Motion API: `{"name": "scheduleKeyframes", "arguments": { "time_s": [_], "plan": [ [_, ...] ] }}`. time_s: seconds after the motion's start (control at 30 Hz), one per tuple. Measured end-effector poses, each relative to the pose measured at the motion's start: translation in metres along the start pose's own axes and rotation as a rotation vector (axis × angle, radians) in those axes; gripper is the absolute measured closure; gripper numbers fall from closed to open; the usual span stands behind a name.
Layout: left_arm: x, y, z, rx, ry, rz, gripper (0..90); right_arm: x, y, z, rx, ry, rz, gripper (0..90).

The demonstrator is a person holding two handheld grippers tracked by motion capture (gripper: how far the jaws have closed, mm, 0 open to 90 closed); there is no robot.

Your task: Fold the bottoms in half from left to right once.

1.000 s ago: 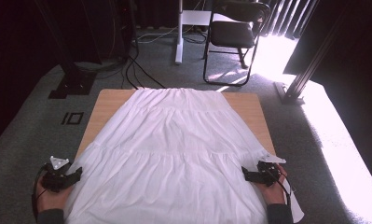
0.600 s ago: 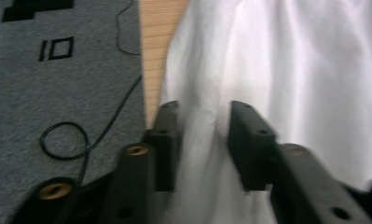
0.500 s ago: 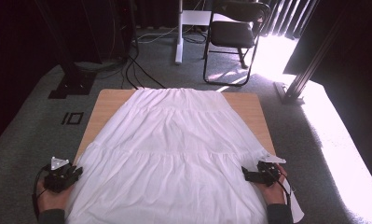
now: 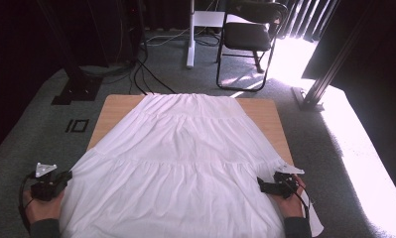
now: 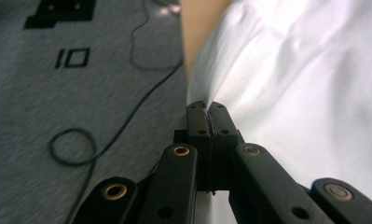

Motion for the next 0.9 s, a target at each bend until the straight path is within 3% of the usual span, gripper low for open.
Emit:
{"name": "scheduleKeyframes", "arguments": {
  "time_s": [0.17,0.43,0.6,0.9],
  "plan": [
    [-0.019,-0.021,-0.022,0.070,0.028,-0.051,90.0,0.000,0.000,0.000,0.002,0.003,0.000,12.7],
    [-0.044,-0.060,-0.078,0.178,0.144,-0.138,90.0,0.000,0.000,0.000,0.003,0.002,0.000,12.7],
    [-0.047,-0.073,-0.110,0.245,0.206,-0.147,90.0,0.000,0.000,0.000,0.003,0.002,0.000,12.7],
    [-0.051,-0.098,-0.158,0.299,0.322,-0.186,90.0,0.000,0.000,0.000,0.003,0.002,-0.001,12.7]
  ]
}}
Point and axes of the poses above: each handheld gripper's, and its own axes: x roughly forward along the jaws, y roughly out of its underside, z roughly to its left, the point moved 8 cm from there along x, roughly forward along the jaws, and after that the axes turned 2 degrees about z, right-handed, at the moved point
